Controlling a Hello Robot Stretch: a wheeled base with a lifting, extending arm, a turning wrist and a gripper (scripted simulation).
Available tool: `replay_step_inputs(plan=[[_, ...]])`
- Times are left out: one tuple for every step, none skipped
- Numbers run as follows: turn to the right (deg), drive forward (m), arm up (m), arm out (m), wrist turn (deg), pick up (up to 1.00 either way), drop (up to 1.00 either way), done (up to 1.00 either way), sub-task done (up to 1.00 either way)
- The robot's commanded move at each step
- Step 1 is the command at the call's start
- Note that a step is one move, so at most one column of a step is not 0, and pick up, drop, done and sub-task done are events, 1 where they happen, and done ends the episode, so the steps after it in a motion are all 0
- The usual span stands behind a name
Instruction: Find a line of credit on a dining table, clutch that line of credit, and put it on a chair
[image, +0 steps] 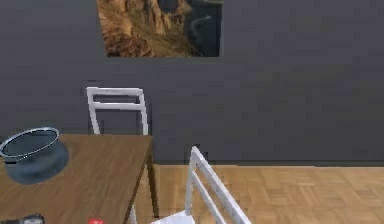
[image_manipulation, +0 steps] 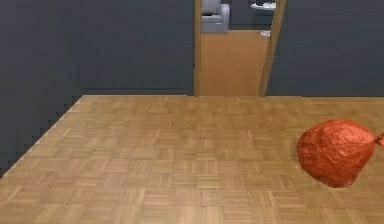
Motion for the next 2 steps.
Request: replay_step_inputs(plan=[[-45.0,0.0,0.0,0.0,0.0,0.0,0.0,0.0,0.0],[-45.0,0.0,0.0,0.0,0.0,0.0,0.0,0.0,0.0]])
